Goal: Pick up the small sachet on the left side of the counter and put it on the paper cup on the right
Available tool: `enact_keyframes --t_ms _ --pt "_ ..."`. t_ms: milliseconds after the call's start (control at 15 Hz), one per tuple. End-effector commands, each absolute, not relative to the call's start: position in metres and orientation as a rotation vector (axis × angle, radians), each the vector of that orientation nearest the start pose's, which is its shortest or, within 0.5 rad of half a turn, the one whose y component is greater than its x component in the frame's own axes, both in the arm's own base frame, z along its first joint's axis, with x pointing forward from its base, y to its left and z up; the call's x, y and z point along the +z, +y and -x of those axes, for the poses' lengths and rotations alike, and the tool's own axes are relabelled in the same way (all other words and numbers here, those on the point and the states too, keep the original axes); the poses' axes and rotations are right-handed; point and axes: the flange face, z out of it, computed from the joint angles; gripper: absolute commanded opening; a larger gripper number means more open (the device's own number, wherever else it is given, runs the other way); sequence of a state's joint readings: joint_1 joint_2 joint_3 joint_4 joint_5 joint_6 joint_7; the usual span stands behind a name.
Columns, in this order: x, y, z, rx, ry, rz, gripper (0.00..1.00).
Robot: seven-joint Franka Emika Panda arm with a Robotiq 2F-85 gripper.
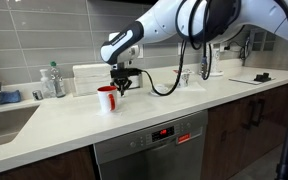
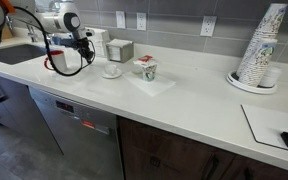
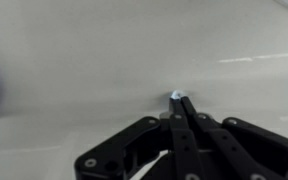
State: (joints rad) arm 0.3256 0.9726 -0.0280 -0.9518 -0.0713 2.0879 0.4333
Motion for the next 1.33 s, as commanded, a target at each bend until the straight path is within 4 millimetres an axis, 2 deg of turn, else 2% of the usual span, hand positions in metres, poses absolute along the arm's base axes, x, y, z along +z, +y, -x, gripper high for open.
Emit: enact_keyframes --t_ms 0,200,333,533,733,867,1267 --pt "0.329 0.223 -0.763 -0.265 0.145 3.153 0.03" --pt "0.361 0.191 -0.763 -0.249 0.214 3.155 0.03" --pt "0.381 0.155 -0.764 -0.242 0.296 3.142 0.03" --pt "0.406 0.092 -0.763 -0.234 0.456 3.105 0.03" --pt "0.424 0.026 -0.758 -0.243 0.63 3.055 0.03" --pt "0.432 -0.01 -0.753 -0.249 0.717 3.016 0.03" --pt "0.452 -0.097 -0.725 -0.237 0.933 2.945 0.03"
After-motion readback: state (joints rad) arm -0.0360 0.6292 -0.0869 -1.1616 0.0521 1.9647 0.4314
